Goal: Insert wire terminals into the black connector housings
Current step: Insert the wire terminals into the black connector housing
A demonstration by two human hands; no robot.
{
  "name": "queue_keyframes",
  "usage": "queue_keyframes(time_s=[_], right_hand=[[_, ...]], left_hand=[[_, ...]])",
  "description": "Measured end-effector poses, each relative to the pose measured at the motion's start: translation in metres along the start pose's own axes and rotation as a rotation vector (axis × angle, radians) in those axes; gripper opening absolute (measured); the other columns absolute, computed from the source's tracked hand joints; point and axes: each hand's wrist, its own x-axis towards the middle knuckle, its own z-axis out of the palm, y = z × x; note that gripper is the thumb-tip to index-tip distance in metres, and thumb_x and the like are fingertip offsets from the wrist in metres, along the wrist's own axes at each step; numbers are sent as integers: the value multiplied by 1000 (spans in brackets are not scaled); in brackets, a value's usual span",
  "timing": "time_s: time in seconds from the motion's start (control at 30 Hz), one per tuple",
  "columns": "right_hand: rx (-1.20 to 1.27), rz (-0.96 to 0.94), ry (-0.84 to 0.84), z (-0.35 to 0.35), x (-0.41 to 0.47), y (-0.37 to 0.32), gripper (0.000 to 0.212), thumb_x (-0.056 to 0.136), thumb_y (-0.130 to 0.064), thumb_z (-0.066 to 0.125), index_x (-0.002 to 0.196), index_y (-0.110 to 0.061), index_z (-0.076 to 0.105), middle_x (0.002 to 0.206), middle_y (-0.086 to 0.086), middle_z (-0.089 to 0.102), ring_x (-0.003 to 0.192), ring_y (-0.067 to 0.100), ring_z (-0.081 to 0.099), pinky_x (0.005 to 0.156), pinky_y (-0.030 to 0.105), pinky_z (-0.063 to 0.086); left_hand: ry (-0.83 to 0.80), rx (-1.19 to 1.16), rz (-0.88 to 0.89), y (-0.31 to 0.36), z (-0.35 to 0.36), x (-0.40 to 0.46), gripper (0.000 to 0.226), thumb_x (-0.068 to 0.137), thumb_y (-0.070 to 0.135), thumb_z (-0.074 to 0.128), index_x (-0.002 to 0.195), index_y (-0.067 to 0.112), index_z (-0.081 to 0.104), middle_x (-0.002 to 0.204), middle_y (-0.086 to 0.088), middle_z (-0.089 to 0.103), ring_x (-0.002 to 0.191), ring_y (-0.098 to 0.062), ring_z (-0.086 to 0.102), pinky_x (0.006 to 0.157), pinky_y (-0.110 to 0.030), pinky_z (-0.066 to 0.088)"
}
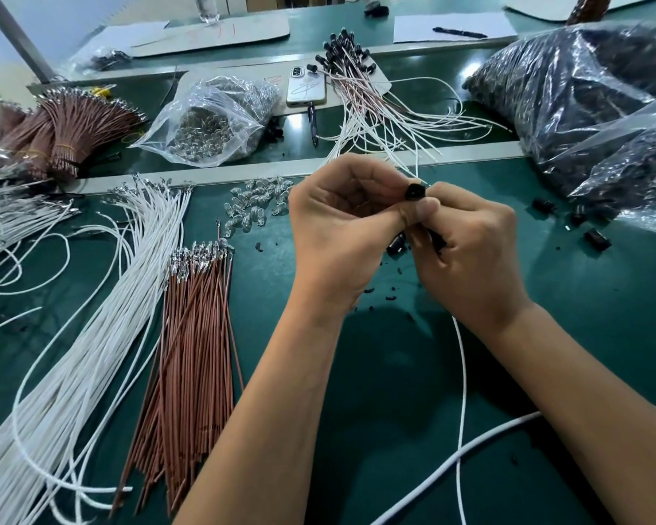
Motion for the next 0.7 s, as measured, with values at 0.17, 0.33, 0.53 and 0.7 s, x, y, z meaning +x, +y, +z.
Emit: queue_keyframes(time_s=[0.17,0.33,0.53,0.7], right_hand=[[-27,46,-51,2,-1,5,23,98,-1,67,75,0,70,70,9,57,59,20,44,59,28,34],[9,103,22,-8,1,10,20,100,-17,72,85,-4,75,75,5,65,67,19,55,65,29,43],[58,92,-77,-6,4,9,20,103,-21,66,92,-6,74,84,5,60,69,22,54,62,41,47],[142,86,-102,-7,5,10,20,101,-14,69,84,-3,73,78,6,58,66,24,53,60,37,43]], left_hand=[[33,-26,-47,-6,-4,2,32,68,-22,78,90,1,70,72,-2,72,65,-10,67,66,-21,54],[44,-32,-112,-8,-15,6,24,76,-18,74,91,0,70,72,2,72,66,-6,65,67,-20,55],[3,-30,-162,-9,-13,5,25,76,-18,73,86,4,69,73,3,71,68,-7,64,69,-19,54],[24,-54,-214,-9,-13,5,19,81,-14,72,88,4,68,71,0,72,63,-7,63,62,-18,51]])
